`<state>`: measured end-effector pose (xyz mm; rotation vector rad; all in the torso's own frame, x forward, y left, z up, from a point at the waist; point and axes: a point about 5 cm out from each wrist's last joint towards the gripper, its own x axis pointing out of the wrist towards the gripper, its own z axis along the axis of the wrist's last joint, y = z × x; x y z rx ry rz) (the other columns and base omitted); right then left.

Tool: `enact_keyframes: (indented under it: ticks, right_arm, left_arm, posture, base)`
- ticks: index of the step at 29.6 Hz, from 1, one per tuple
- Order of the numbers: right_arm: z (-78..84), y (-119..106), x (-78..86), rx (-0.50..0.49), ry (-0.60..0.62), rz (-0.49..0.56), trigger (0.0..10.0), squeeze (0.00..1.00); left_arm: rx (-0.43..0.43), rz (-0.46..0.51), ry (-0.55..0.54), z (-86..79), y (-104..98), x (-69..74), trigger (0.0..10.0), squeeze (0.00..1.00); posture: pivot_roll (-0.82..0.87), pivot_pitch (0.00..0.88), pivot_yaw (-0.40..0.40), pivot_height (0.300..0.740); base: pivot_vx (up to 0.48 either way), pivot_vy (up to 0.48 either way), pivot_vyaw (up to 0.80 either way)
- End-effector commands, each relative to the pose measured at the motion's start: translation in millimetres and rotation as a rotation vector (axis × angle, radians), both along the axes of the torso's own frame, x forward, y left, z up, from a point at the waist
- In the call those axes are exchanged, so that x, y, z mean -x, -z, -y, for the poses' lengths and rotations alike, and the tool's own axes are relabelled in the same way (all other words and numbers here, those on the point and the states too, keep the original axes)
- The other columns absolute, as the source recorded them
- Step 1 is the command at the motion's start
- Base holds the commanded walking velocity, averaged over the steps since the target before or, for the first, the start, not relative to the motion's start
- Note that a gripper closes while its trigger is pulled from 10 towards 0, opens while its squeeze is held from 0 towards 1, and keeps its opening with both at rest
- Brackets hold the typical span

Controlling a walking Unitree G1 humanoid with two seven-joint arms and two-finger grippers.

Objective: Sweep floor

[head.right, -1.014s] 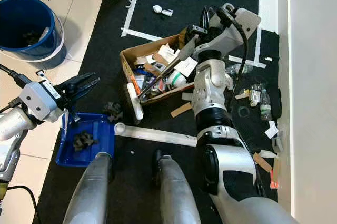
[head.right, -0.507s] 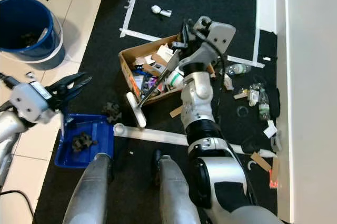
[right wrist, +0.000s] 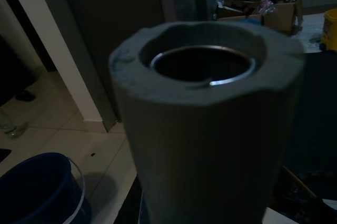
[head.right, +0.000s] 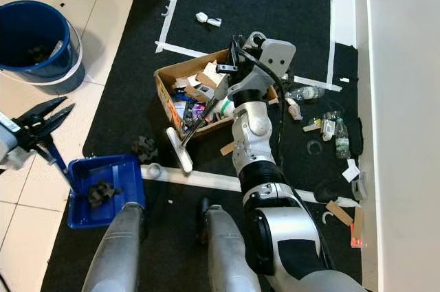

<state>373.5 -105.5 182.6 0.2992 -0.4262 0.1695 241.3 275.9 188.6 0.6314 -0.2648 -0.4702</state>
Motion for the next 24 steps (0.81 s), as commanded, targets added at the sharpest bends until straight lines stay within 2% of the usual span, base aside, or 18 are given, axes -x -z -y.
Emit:
enact_keyframes:
  ticks: [1,4,5,6,7,14,15,18,22,23,24]
  right_arm:
    - [6.3,2.9,2.2,-0.002,0.035,0.014,10.0,0.0]
    - [5.9,4.0,2.7,-0.004,0.037,0.012,10.0,0.0]
    - [5.6,5.9,3.5,-0.005,0.039,0.008,10.0,0.0]
    - [5.6,5.9,3.5,-0.005,0.039,0.008,10.0,0.0]
    - [5.3,6.8,3.7,-0.005,0.039,0.005,10.0,0.0]
    - [4.7,8.1,4.3,-0.005,0.039,0.003,10.0,0.0]
    - [4.9,8.8,4.5,-0.005,0.041,0.001,10.0,0.0]
    - [5.1,9.0,4.4,-0.005,0.043,0.0,10.0,0.0]
    - [5.5,8.7,4.4,-0.003,0.045,0.002,10.0,0.0]
    - [5.5,8.7,4.4,-0.003,0.045,0.002,10.0,0.0]
    - [5.7,8.7,4.5,-0.003,0.047,0.003,10.0,0.0]
  left_arm:
    - [-0.109,-0.032,-0.065,-18.5,-0.9,7.2,10.0,0.0]
    - [-0.127,-0.005,-0.102,-26.8,-7.1,8.0,10.0,0.0]
    - [-0.168,0.058,-0.183,-40.1,-19.3,7.3,10.0,0.0]
    - [-0.168,0.058,-0.183,-40.1,-19.3,7.3,10.0,0.0]
    - [-0.188,0.096,-0.226,-45.7,-25.4,6.0,10.0,0.0]
    - [-0.216,0.218,-0.302,-50.0,-44.8,1.6,10.0,0.0]
    - [-0.206,0.318,-0.316,-47.7,-62.7,-4.8,10.0,0.0]
    - [-0.164,0.374,-0.296,-43.2,-74.3,-11.5,10.0,0.0]
    - [-0.059,0.384,-0.217,-31.2,-76.3,-22.7,10.0,0.0]
    - [-0.059,0.384,-0.217,-31.2,-76.3,-22.7,10.0,0.0]
    - [-0.015,0.371,-0.169,-22.3,-73.9,-27.8,10.0,0.0]
  posture:
    - [0.27,0.251,-0.107,0.74]
    - [0.27,0.251,-0.107,0.74]
    - [0.27,0.252,-0.109,0.74]
    - [0.27,0.252,-0.109,0.74]
    - [0.27,0.252,-0.109,0.74]
    - [0.27,0.263,-0.114,0.74]
    - [0.27,0.265,-0.118,0.74]
    - [0.27,0.265,-0.118,0.74]
    - [0.26,0.269,-0.116,0.74]
    - [0.26,0.269,-0.116,0.74]
    - [0.26,0.269,-0.116,0.74]
  base:
    - [0.0,0.0,0.0]
    - [0.0,0.0,0.0]
    - [0.0,0.0,0.0]
    - [0.0,0.0,0.0]
    - [0.0,0.0,0.0]
    - [0.0,0.0,0.0]
    - [0.0,0.0,0.0]
    - [0.0,0.0,0.0]
    - [0.0,0.0,0.0]
    - [0.0,0.0,0.0]
    - [0.0,0.0,0.0]
